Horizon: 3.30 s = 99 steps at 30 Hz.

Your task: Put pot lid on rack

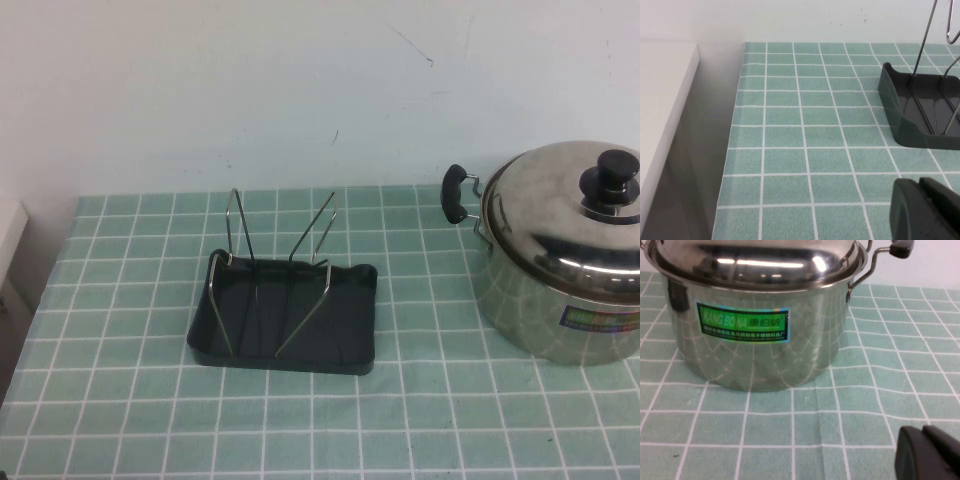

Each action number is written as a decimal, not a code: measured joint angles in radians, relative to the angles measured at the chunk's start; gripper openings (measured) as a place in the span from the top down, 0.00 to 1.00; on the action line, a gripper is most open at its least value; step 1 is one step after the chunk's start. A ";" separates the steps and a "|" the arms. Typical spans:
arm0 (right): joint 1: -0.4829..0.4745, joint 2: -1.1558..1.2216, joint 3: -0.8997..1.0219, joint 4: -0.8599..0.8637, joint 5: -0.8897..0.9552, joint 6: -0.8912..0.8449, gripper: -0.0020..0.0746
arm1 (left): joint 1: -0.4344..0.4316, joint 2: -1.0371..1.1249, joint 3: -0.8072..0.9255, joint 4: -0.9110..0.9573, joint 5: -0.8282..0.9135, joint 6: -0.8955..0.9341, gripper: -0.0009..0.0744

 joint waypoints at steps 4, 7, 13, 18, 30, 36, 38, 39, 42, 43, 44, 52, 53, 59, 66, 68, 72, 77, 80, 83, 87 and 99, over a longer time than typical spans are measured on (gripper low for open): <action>0.000 0.000 0.000 0.000 0.000 0.000 0.98 | 0.000 0.000 0.000 0.000 0.000 0.000 0.99; 0.000 0.000 0.000 0.000 0.000 0.000 0.98 | 0.000 0.000 0.000 0.000 0.000 0.000 0.99; 0.000 0.000 0.000 0.000 0.000 0.000 0.98 | 0.000 0.000 0.000 0.000 0.000 0.004 0.99; 0.000 0.000 0.000 0.000 0.000 0.000 0.98 | 0.000 0.000 0.000 0.000 0.000 0.004 0.99; 0.000 0.000 0.000 0.000 0.000 0.000 0.98 | 0.000 0.000 0.000 0.000 0.000 0.004 0.99; 0.000 0.000 0.000 0.000 0.000 0.000 0.98 | 0.000 0.000 0.000 0.008 0.000 0.004 0.99; 0.000 0.000 0.000 0.000 0.000 0.000 0.98 | 0.000 0.000 0.000 0.012 0.000 0.004 0.99; 0.000 0.000 0.000 0.000 0.000 0.000 0.98 | 0.000 0.000 0.000 0.012 0.000 0.004 0.99; 0.000 0.000 0.000 0.000 0.000 0.000 0.98 | 0.000 0.000 -0.002 0.012 0.000 0.004 0.99; 0.000 0.000 0.000 0.000 0.000 0.000 0.98 | 0.000 0.000 -0.002 0.012 0.000 0.004 0.99; 0.000 0.000 0.000 0.000 0.000 0.000 0.98 | 0.000 0.000 -0.002 0.012 0.000 0.001 0.99; 0.000 0.000 0.000 0.000 0.000 0.000 0.98 | 0.000 0.000 -0.002 0.014 0.002 0.002 0.99; 0.000 0.000 0.000 0.000 0.000 0.000 0.98 | 0.000 0.000 -0.002 0.014 0.002 0.002 0.99; 0.000 0.000 0.000 0.000 0.000 0.000 0.98 | 0.000 0.000 -0.002 0.014 0.002 0.002 0.99; 0.000 0.000 0.004 0.000 -0.031 0.000 0.98 | 0.000 0.000 -0.002 0.014 -0.022 0.002 0.99; 0.000 0.000 0.006 0.000 -0.061 0.000 0.98 | 0.000 0.000 0.000 0.016 -0.041 0.002 0.99; 0.000 0.000 0.006 0.000 -0.178 0.000 0.98 | 0.000 0.000 0.002 0.018 -0.129 0.002 0.99; 0.000 0.000 0.006 -0.001 -0.397 0.000 0.98 | 0.000 0.000 0.002 0.018 -0.310 0.004 0.99; 0.000 0.000 0.006 -0.001 -0.540 -0.002 0.98 | 0.000 0.000 0.002 0.018 -0.469 0.004 0.99; 0.000 0.000 0.006 -0.004 -0.681 0.000 0.98 | 0.000 0.000 0.002 0.018 -0.606 0.004 0.99; 0.000 0.000 0.006 -0.004 -0.814 0.000 0.98 | 0.000 0.000 0.002 0.018 -0.732 0.004 0.99; 0.000 0.000 -0.012 -0.004 -0.914 -0.107 0.98 | 0.000 0.000 -0.013 -0.031 -0.861 0.004 0.99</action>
